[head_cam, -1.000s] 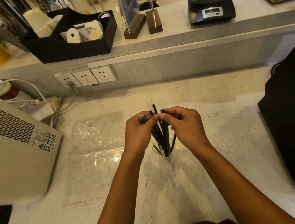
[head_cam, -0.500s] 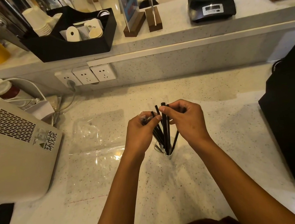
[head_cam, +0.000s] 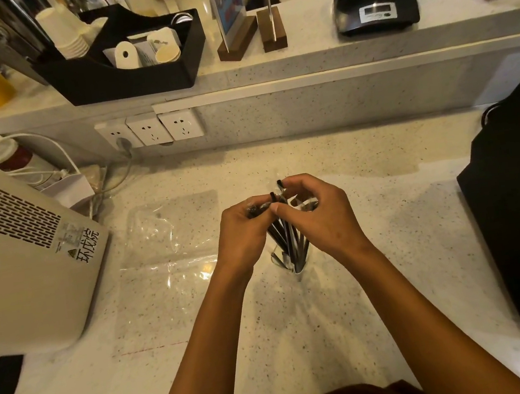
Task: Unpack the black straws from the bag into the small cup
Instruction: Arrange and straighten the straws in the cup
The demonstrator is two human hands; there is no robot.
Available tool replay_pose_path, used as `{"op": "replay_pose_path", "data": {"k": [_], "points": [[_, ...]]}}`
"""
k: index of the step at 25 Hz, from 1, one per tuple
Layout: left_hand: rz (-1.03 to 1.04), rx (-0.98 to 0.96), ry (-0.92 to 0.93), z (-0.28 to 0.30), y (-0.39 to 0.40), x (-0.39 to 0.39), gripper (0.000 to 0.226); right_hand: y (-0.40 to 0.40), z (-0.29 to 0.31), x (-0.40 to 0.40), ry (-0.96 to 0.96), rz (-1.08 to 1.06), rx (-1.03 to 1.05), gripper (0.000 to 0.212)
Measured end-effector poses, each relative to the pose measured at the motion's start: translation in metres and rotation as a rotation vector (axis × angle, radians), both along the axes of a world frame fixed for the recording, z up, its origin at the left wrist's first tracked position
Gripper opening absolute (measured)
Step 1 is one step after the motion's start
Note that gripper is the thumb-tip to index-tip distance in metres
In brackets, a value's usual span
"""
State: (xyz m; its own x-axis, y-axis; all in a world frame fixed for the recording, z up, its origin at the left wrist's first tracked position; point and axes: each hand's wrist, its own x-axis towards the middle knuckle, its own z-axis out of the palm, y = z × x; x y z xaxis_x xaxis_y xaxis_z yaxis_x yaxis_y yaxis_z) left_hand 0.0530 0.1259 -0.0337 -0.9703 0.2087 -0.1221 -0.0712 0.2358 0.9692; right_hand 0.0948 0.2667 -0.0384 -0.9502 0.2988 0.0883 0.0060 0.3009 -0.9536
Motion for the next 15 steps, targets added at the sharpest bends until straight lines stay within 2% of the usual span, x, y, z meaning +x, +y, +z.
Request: {"op": "replay_pose_path", "data": {"k": [2,5,11,15], "points": [[-0.001,0.018,0.012,-0.003,-0.002,-0.001,0.034,-0.001,-0.003,-0.003,0.003,-0.007,0.006,0.023],[-0.012,0.051,-0.011,-0.009,-0.005,0.001,0.021,-0.002,-0.012,-0.002,-0.036,-0.049,0.031,0.006],[-0.009,0.020,-0.068,-0.023,-0.008,0.009,0.020,-0.002,-0.024,0.008,-0.111,-0.042,0.030,0.004],[-0.019,-0.100,-0.043,-0.029,-0.012,0.018,0.020,-0.003,-0.028,0.013,-0.129,-0.053,0.009,0.005]]}}
